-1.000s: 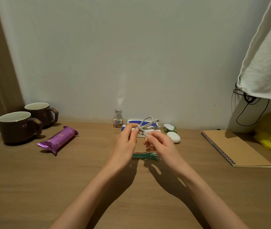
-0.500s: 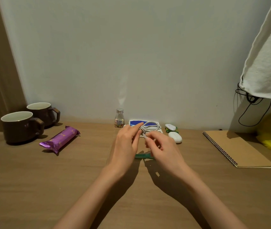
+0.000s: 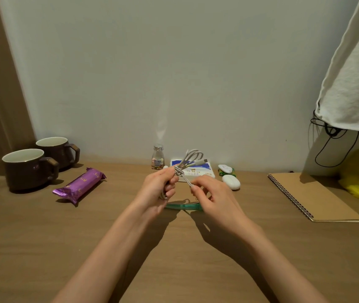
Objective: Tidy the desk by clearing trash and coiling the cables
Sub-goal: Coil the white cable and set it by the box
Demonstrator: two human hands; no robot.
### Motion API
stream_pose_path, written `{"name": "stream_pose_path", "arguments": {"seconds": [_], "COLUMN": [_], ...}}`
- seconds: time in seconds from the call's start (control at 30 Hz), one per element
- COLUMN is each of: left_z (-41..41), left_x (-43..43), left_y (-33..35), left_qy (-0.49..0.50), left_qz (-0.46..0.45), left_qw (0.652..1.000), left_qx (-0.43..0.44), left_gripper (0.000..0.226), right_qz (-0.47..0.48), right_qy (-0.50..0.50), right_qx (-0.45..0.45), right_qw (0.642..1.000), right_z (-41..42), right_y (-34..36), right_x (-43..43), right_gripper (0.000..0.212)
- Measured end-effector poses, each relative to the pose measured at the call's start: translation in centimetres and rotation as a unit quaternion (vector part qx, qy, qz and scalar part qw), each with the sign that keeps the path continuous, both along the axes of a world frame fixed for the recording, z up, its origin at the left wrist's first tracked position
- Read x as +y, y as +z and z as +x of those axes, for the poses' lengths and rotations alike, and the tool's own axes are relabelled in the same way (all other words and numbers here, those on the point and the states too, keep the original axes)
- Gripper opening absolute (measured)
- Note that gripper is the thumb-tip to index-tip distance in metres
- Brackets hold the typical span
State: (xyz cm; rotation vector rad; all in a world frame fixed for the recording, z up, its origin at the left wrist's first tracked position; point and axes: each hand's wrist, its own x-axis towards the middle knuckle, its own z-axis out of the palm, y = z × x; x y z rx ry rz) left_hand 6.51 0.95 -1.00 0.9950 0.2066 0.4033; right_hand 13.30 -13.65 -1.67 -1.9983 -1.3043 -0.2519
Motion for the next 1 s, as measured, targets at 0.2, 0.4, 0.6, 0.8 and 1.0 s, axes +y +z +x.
{"name": "stream_pose_path", "arguments": {"seconds": [0.2,0.4,0.6,0.8,1.0], "left_z": [-0.4,-0.2,0.1,-0.3,-0.2], "left_x": [-0.1,-1.1,-1.4,-1.6,-1.4], "left_y": [0.4,-0.4,-2.1,-2.9,-2.5], "left_qy": [-0.023,0.084,0.154,0.103,0.090], "left_qz": [0.038,0.332,0.579,0.651,0.554], "left_qw": [0.999,0.935,0.800,0.752,0.827], "left_qx": [-0.029,0.088,0.045,0.019,0.031], "left_gripper": [0.017,0.021,0.009,0.014,0.018], "right_qz": [0.031,0.002,0.009,0.070,0.105], "right_qy": [-0.013,-0.077,-0.105,-0.112,-0.096], "right_qx": [-0.009,-0.121,-0.180,-0.121,-0.102], "right_qw": [0.999,0.990,0.978,0.984,0.985], "right_z": [0.2,-0.2,-0.3,0.5,1.4], "right_y": [0.3,-0.3,-0.5,-0.6,-0.4], "right_x": [-0.1,-0.1,-0.1,-0.4,-0.8], "right_gripper": [0.016,0.011,0.011,0.011,0.009]}}
